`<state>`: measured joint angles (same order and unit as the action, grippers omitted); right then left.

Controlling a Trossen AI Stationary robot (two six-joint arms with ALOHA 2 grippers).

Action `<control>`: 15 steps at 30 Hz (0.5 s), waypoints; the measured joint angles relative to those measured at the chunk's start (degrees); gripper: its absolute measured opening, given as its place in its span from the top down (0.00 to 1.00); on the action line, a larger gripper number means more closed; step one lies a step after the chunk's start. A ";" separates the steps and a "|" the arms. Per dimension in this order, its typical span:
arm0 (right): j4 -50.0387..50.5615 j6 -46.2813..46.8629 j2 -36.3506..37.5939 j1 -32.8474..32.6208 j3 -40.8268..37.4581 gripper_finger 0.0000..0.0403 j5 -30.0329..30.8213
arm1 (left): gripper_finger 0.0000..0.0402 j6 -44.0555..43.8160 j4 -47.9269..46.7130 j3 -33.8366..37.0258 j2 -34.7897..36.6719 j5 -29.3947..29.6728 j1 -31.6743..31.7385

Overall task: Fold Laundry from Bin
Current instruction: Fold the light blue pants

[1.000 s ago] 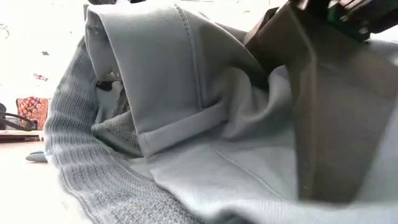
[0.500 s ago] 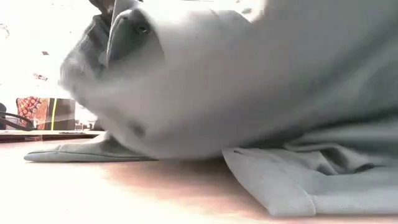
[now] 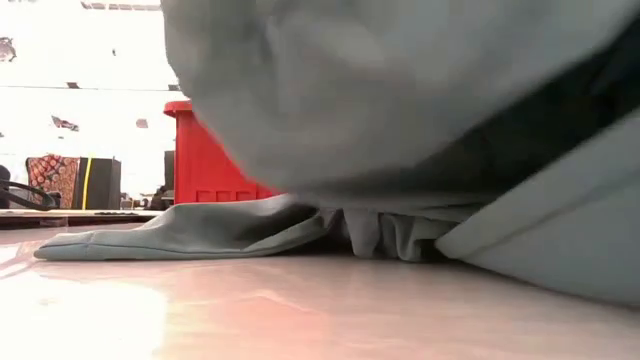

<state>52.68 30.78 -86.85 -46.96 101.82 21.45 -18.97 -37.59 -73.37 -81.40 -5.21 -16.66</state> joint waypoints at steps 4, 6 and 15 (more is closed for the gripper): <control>2.82 -7.99 2.73 0.74 0.02 0.90 1.43 | 1.00 -3.08 3.91 -2.34 0.87 -7.64 -0.16; 6.56 -10.80 4.20 1.41 0.00 0.90 4.44 | 1.00 -4.26 3.74 -4.52 1.55 -4.38 0.13; 5.29 -37.31 13.87 7.89 0.47 0.90 35.79 | 1.00 -5.63 1.04 -25.82 1.48 5.00 9.79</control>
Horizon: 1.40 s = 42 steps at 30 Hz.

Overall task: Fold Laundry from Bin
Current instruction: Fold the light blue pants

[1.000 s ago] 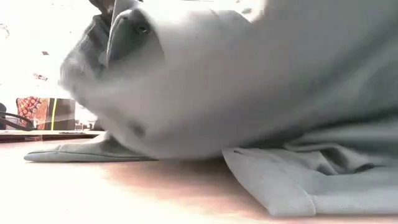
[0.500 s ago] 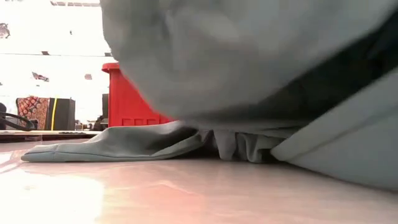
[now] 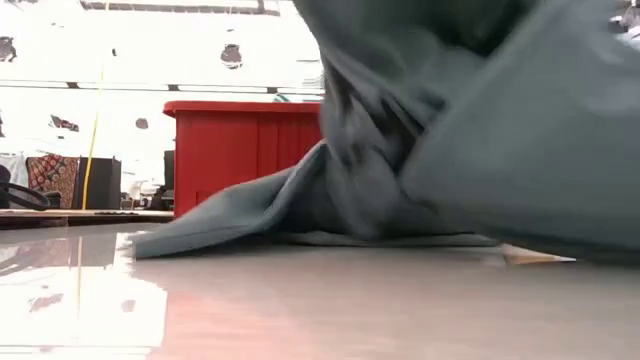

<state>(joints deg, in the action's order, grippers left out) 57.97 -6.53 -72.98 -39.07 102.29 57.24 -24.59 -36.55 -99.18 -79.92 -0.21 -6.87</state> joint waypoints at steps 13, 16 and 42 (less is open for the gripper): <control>-4.56 -0.68 0.66 0.34 -1.51 0.90 -31.10 | 1.00 -4.11 -25.98 -10.04 -1.38 7.32 -8.40; -3.99 -6.14 -4.21 -3.02 -3.38 0.90 -31.86 | 1.00 -0.79 -25.69 -8.44 -4.16 8.18 -15.06; -25.29 -8.45 -24.90 13.38 -3.03 0.90 -46.83 | 1.00 19.49 -20.73 -8.28 -18.63 23.33 -23.14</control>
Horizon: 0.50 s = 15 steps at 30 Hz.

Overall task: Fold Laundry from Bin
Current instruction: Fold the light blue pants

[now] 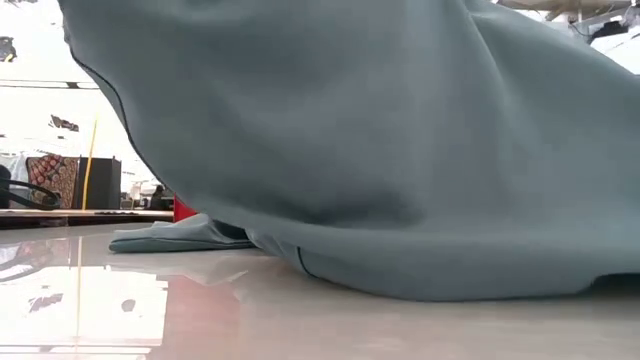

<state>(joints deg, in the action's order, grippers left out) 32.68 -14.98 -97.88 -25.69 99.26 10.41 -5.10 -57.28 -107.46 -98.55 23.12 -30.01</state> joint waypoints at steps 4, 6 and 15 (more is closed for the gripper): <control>-0.29 2.77 0.04 1.21 0.00 0.88 0.14 | 1.00 0.13 1.35 0.00 -0.01 -0.84 -0.12; -0.43 3.41 0.04 1.42 0.00 0.87 0.10 | 1.00 0.06 1.25 0.00 -0.01 -1.12 -0.29; -1.87 4.11 0.04 1.29 0.00 0.86 3.33 | 1.00 -2.33 1.92 -0.09 -0.91 -3.65 -0.60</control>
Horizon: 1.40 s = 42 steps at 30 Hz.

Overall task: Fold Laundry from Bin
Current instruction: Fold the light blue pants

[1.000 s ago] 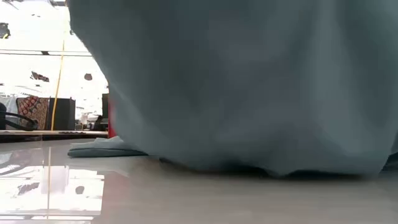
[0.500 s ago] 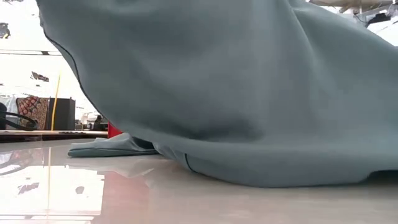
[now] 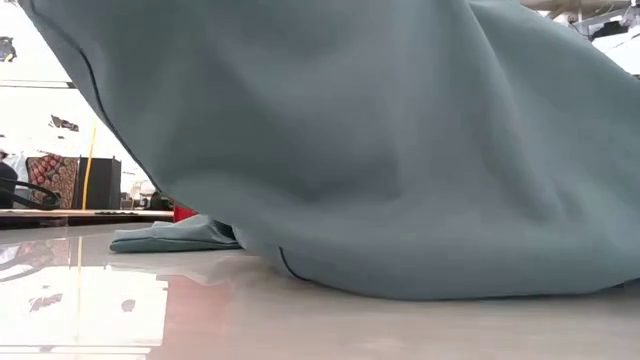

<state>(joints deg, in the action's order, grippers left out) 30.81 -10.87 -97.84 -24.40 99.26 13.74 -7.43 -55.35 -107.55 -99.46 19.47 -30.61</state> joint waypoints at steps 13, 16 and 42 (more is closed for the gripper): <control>-0.11 3.79 0.07 0.20 0.09 0.64 0.23 | 1.00 1.21 3.42 0.08 -0.11 0.07 -0.04; -0.11 4.49 0.11 0.22 0.11 0.54 -1.05 | 1.00 2.35 4.66 0.09 -0.12 0.14 0.00; -0.83 11.06 -1.73 1.95 -0.02 0.58 -13.60 | 1.00 1.76 6.86 0.02 -0.03 2.18 0.14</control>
<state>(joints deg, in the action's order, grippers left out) 29.98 0.19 -99.57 -22.45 99.24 0.14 -5.67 -48.49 -107.53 -99.49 21.64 -30.47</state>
